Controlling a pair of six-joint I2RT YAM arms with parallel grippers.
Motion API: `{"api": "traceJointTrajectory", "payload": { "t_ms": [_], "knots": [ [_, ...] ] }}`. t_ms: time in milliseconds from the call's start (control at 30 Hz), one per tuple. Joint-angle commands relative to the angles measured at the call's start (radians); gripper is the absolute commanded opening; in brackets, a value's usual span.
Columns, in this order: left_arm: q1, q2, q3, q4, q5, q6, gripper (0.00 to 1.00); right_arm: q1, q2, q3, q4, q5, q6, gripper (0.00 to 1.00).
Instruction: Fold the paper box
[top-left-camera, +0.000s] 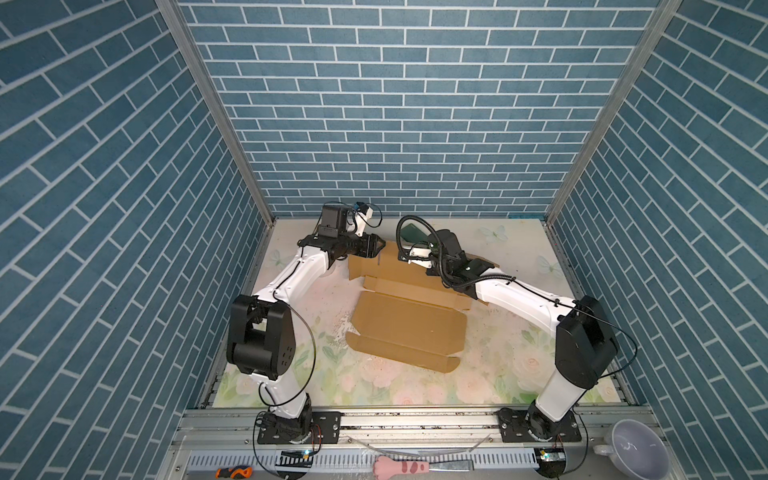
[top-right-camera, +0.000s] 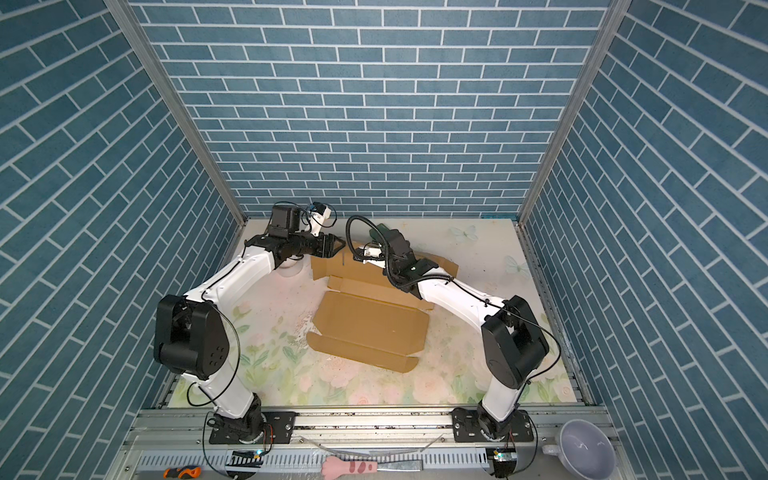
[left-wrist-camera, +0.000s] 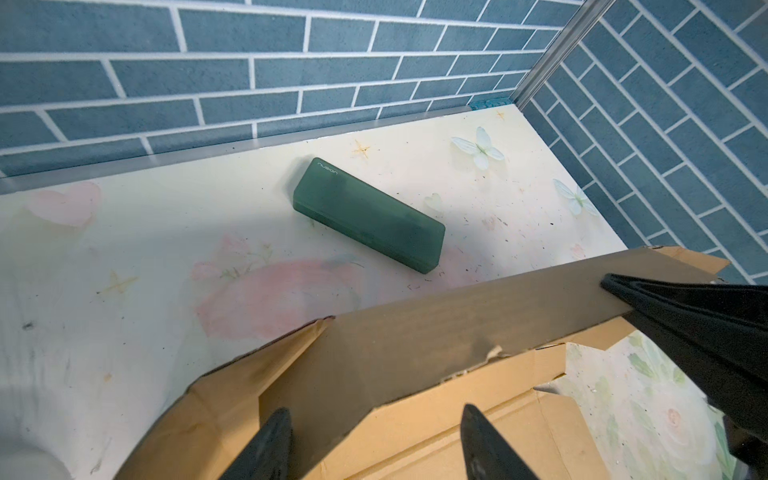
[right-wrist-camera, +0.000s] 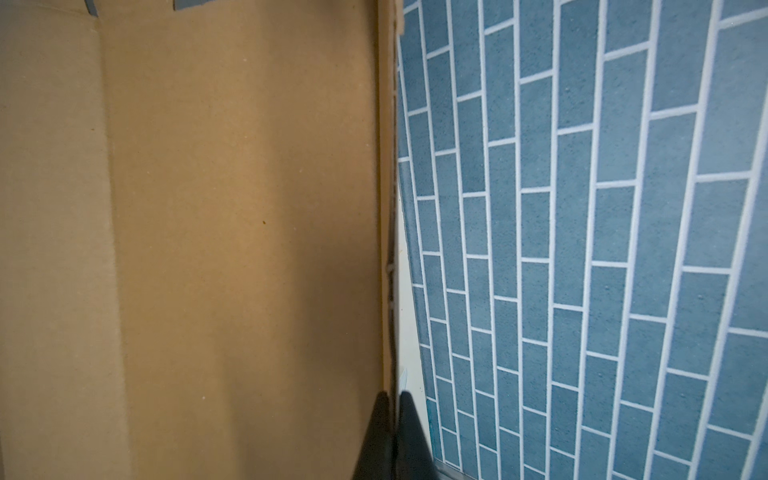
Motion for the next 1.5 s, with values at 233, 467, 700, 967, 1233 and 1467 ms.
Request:
{"api": "traceJointTrajectory", "payload": {
  "t_ms": [233,467,700,967,1233,1467],
  "knots": [
    [-0.021,0.016,-0.034,0.073,0.05,-0.058,0.58,0.04,-0.029,-0.027,0.023,0.014,-0.033,0.0],
    [-0.023,-0.015,-0.072,0.079,0.039,-0.064,0.56,0.091,0.023,-0.073,0.092,0.121,-0.03,0.0],
    [0.038,-0.159,-0.142,0.012,-0.015,-0.048,0.65,0.083,0.046,-0.124,0.294,0.22,-0.127,0.0],
    [0.138,-0.352,-0.3,0.052,-0.105,-0.076,0.68,0.073,0.038,-0.146,0.454,0.238,-0.215,0.0],
    [0.34,-0.26,-0.368,0.226,-0.147,-0.221,0.6,0.075,-0.001,-0.206,0.497,0.187,-0.258,0.0],
    [0.358,-0.011,-0.198,0.227,-0.038,-0.209,0.58,0.078,-0.025,-0.243,0.521,0.14,-0.262,0.0]
  ]
}}
